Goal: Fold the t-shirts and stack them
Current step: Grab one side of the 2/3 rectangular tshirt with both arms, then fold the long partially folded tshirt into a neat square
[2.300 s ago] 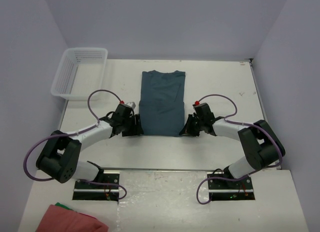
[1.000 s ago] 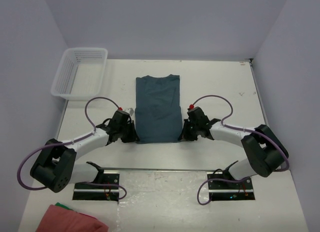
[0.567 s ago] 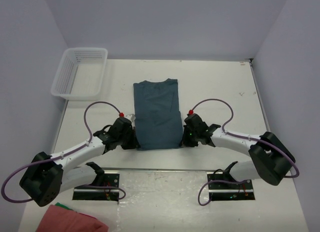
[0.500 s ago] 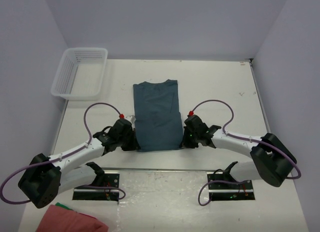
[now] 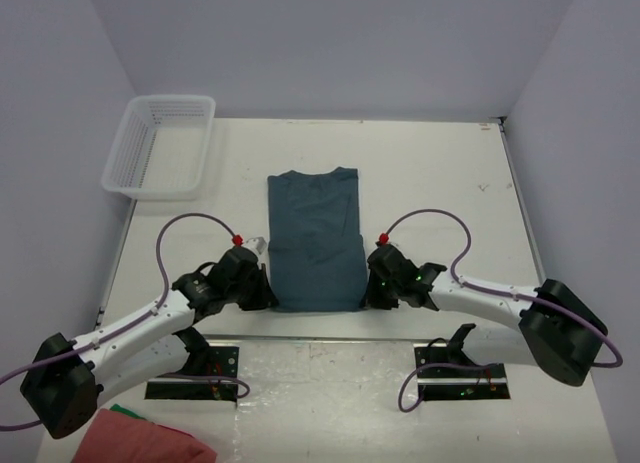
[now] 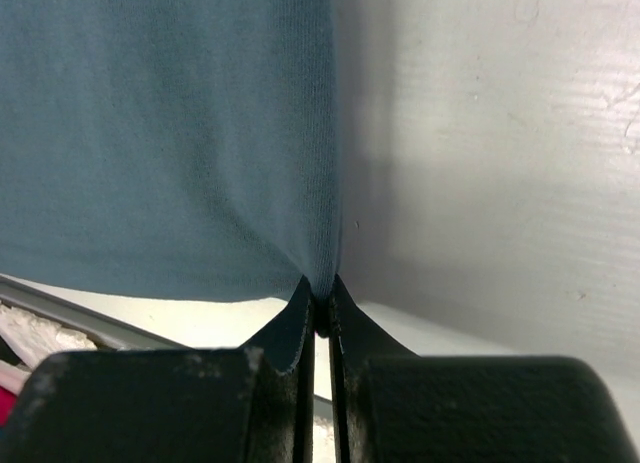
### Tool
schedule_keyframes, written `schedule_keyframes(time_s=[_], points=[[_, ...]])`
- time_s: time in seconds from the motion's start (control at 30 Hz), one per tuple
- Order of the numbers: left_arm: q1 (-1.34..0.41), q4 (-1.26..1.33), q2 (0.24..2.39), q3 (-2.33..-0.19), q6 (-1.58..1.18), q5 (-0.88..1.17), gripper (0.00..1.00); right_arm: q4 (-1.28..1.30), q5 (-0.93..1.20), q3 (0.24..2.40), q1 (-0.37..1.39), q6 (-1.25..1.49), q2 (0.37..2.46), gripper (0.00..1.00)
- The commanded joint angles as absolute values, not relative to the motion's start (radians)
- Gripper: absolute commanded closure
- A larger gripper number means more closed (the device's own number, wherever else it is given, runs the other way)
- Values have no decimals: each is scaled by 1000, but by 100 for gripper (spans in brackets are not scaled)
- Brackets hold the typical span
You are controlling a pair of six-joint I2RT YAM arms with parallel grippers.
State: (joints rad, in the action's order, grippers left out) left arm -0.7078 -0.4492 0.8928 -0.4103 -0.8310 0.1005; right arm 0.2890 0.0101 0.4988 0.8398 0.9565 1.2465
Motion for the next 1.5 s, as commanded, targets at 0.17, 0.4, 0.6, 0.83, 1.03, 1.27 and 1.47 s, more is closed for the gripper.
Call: schedule_keyframes(time_s=[0.17,0.4,0.6,0.83,1.03,1.27,1.47], points=[[-755,-567,810,-434,-882,54,100,457,-118,511,931,1014,1163,100],[-762,-663,839,-723,-832,-103,100,742,-291,823,980,948,1138,100],[-695,-574,1145,-1027,-704,-112,100,795,-305,1141,847,752,1311,100],[-439,-488,1546,-1310,-549,-8,100,770,-163,1484,600,531,1645,100],[-316,-405,1880,-1523,-479,61,100,787,-22,1825,445,427,2014,100],[-256,-117,1967,-1513,-345,14,52,772,-49,2252,348,305,2335,22],[-270,-32,1717,-1363,-290,-224,40,766,-118,2116,342,253,2148,11]])
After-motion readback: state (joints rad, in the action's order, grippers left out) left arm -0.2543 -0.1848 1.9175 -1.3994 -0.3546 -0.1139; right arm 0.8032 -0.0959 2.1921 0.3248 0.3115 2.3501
